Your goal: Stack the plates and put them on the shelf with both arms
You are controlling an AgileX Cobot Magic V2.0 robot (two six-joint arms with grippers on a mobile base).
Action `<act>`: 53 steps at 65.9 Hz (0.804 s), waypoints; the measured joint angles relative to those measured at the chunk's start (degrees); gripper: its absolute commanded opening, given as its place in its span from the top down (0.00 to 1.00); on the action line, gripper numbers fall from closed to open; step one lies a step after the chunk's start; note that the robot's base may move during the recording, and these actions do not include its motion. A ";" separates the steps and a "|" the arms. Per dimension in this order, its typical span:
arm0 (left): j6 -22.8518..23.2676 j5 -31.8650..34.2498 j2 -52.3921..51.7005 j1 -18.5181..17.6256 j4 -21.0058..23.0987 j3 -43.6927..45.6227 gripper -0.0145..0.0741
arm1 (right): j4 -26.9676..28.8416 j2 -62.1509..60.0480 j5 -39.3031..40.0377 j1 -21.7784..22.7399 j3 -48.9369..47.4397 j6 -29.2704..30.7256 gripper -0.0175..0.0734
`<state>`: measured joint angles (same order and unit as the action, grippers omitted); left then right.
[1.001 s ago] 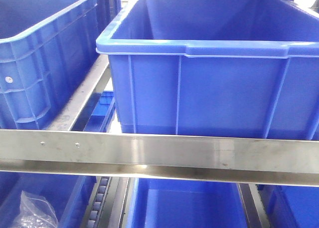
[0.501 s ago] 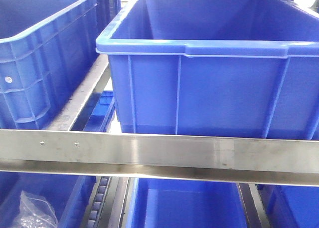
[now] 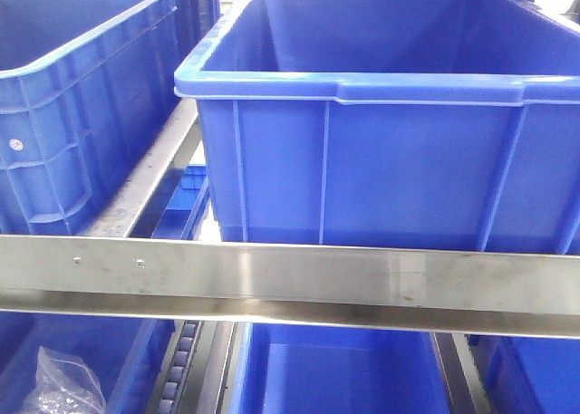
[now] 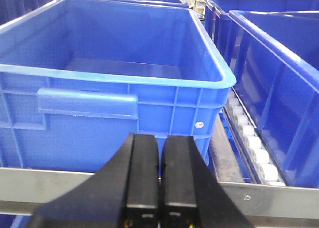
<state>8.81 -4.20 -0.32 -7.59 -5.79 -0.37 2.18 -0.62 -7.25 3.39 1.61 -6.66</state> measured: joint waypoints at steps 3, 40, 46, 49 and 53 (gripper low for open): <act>-0.49 0.00 0.00 0.00 0.00 0.00 0.74 | 0.00 0.00 0.00 0.00 0.00 0.00 0.75; -0.91 0.00 0.00 0.00 0.95 0.00 0.74 | 0.00 0.00 0.00 0.00 0.00 0.00 0.75; -0.91 0.00 0.00 0.00 0.95 0.00 0.74 | 0.00 0.00 0.00 0.00 0.00 0.00 0.75; -0.91 0.00 0.00 0.00 0.95 0.00 0.74 | 0.00 0.00 0.00 0.00 0.00 0.00 0.75; -0.91 0.00 0.00 0.00 0.95 0.00 0.74 | 0.00 0.00 0.00 0.00 0.00 0.00 0.75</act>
<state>7.90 -4.20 -0.32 -7.59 -4.84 -0.37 2.18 -0.62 -7.25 3.39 1.61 -6.66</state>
